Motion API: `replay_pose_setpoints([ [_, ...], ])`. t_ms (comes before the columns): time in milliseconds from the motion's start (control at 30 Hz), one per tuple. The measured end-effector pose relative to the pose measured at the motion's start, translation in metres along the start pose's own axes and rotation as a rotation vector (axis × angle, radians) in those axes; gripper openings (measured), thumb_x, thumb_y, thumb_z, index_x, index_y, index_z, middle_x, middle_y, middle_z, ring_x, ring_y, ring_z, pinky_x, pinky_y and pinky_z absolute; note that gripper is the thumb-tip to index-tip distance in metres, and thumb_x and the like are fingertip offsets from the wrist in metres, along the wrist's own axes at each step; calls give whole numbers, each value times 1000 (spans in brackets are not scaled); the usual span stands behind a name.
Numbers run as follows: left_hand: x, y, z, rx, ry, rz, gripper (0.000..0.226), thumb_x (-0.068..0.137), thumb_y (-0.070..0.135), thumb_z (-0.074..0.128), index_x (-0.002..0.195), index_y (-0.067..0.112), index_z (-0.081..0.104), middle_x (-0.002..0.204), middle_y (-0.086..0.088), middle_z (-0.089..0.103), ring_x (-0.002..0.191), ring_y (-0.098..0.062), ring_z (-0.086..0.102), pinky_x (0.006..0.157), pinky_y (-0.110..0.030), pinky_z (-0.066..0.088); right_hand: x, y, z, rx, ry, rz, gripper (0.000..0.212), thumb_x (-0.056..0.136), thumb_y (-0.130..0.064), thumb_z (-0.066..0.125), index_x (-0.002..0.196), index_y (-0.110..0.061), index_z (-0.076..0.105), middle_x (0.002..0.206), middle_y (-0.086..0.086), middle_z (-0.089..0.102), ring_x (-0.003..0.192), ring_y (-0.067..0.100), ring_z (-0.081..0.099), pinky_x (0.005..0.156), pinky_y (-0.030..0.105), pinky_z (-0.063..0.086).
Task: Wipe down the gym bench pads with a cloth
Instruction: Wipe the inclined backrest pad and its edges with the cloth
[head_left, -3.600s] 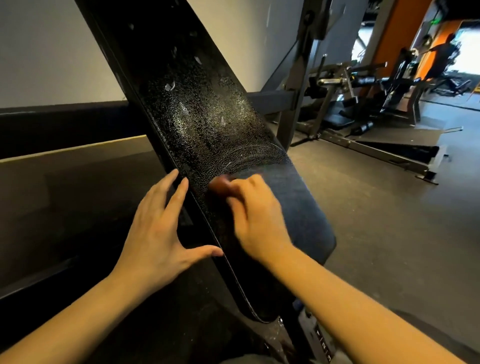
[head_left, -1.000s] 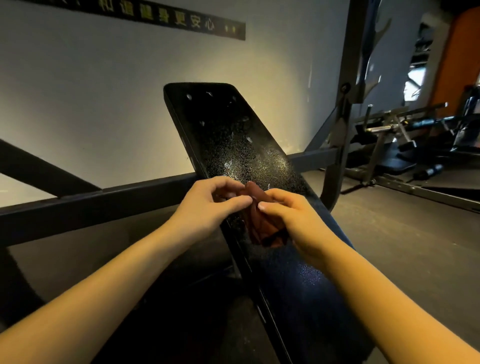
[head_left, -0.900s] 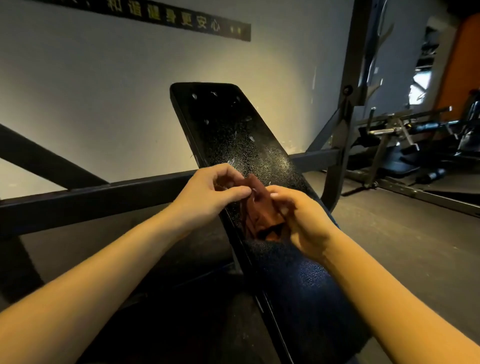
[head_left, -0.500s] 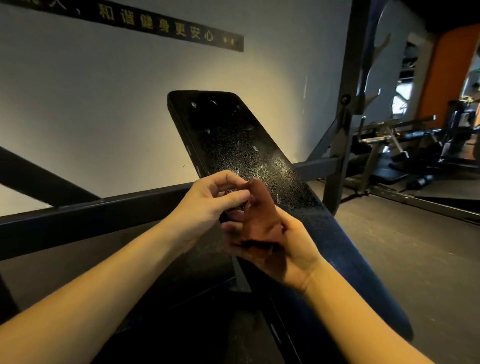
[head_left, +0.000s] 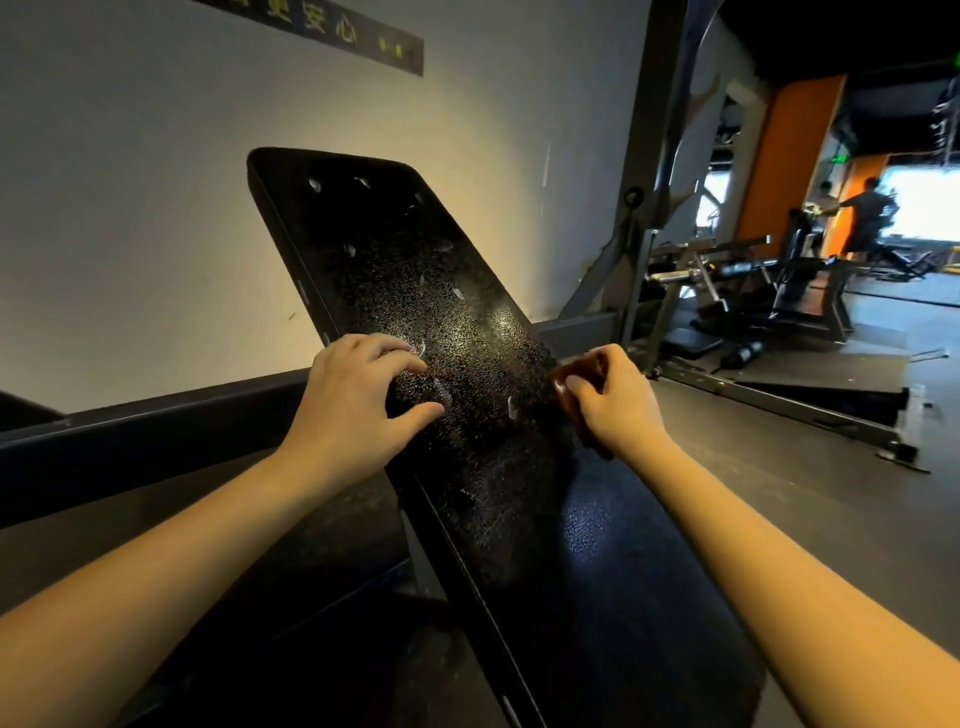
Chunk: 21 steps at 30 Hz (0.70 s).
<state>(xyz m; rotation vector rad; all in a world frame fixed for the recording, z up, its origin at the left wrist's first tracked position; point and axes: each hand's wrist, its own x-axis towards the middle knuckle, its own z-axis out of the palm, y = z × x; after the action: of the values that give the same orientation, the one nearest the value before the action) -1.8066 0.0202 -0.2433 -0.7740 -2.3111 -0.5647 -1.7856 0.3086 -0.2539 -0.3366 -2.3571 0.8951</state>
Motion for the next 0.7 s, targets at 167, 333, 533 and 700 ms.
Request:
replay_pose_setpoints([
  [167,-4,-19,-5,107,-37,31,88,78,85,45,138,22,59,150,-2,47,141,-25,38,120,-48,24,-1,16,24,-203,79,76,23,101,-26,52,116,-12,62,118,16,68,108,39,63,83,40,47],
  [333,-5,-48,-8,92,-115,45,112,69,98,38,150,21,48,160,2,35,148,-21,27,123,-46,17,-15,-64,65,-102,102,-88,26,102,-39,52,104,-13,55,107,11,67,98,34,65,71,37,42],
  [533,-1,-69,4,24,-75,116,113,69,99,42,151,21,47,160,3,35,151,-18,26,126,-45,8,-60,-39,59,-117,21,-429,16,97,-28,62,105,-15,59,101,3,67,89,28,64,71,40,51],
  [700,-4,-73,13,-27,-24,145,110,71,96,45,152,20,45,161,4,34,153,-12,20,127,-50,10,15,5,40,-204,211,-16,10,98,-22,58,101,-13,59,102,15,70,94,40,65,69,39,42],
])
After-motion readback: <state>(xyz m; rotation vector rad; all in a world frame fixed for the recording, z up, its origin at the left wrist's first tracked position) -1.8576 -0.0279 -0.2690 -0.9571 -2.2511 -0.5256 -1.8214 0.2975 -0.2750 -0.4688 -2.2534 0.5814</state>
